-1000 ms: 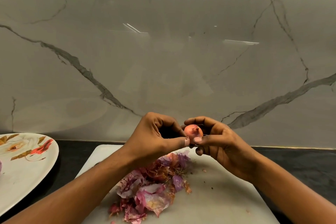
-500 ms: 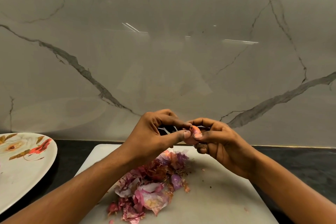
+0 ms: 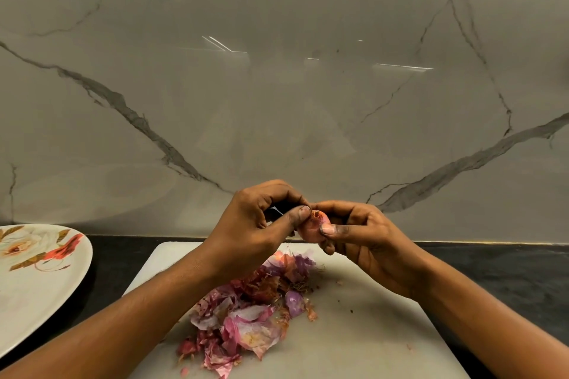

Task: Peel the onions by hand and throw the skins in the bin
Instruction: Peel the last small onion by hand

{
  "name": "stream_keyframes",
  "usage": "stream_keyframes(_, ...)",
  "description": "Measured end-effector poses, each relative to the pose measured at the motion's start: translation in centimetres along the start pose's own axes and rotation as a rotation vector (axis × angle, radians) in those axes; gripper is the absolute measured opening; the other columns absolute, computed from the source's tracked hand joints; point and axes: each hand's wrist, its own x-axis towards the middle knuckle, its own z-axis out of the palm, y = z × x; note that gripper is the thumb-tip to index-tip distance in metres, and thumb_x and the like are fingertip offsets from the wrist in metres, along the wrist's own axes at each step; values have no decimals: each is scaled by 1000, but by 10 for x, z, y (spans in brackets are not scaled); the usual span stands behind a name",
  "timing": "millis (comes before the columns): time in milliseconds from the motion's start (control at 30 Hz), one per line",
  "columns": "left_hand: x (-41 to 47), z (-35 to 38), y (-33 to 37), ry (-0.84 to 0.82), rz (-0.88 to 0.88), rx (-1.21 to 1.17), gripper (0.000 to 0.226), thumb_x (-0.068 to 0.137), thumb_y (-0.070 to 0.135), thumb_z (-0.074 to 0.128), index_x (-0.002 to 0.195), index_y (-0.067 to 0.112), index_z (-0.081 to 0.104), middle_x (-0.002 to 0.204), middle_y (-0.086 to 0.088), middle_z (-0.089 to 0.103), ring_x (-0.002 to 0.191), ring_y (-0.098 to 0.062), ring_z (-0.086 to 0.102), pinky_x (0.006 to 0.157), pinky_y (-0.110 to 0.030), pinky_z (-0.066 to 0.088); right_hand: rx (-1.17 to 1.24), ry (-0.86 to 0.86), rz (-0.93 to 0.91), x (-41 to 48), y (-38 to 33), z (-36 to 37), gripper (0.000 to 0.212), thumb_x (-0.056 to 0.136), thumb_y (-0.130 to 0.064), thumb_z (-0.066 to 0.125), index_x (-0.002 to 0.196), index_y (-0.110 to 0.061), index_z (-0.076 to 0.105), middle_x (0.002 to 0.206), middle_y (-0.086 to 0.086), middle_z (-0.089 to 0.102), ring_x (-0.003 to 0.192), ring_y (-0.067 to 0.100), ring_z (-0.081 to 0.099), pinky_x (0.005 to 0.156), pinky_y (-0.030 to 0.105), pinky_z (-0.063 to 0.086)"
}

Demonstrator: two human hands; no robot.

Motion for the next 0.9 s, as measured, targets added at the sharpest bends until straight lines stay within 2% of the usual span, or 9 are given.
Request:
stream_keyframes(133,1,-1,2,16,-36,-45,7,100,12,68,101,12,76,93,3,71,84,-23,70,70,-28,60,14,3,-9,0,-3,-3,43,88,-13,68,131,-9,71,128,22,68,97,24,62,76,27,52)
stream_keyframes(333,4,-5,2,64,-70,-49,8,100,14,68,101,11,75,92,3,71,84,-22,70,71,-28,61,127,-3,-12,0,-6,-6,48,85,-10,67,133,-14,69,129,23,67,86,28,67,79,32,60)
stream_keyframes(533,2,-6,3,75,-112,-87,7,98,9,71,95,11,76,87,1,72,80,-21,71,69,-26,59,70,40,-16,-1,-7,-6,41,81,-8,72,122,-13,71,121,8,70,88,28,66,78,32,55)
stream_keyframes(633,1,-9,5,62,-130,-158,5,95,8,75,91,9,77,83,-2,73,74,-21,70,68,-31,61,49,78,-22,0,-8,-6,43,80,-8,75,122,-16,74,118,5,72,88,26,65,79,31,57)
stream_keyframes(733,0,-11,7,27,-127,-182,7,88,16,76,87,9,79,80,-4,72,71,-23,69,64,-41,63,75,114,-47,0,-11,-7,42,80,-9,75,122,-15,77,116,10,73,85,25,68,78,28,60)
stream_keyframes(900,0,-13,9,-13,-131,-209,7,87,14,74,84,9,78,80,-7,72,71,-24,68,65,-34,59,68,190,-81,0,-13,-9,37,84,-17,70,121,-12,77,114,17,72,80,24,69,66,25,59)
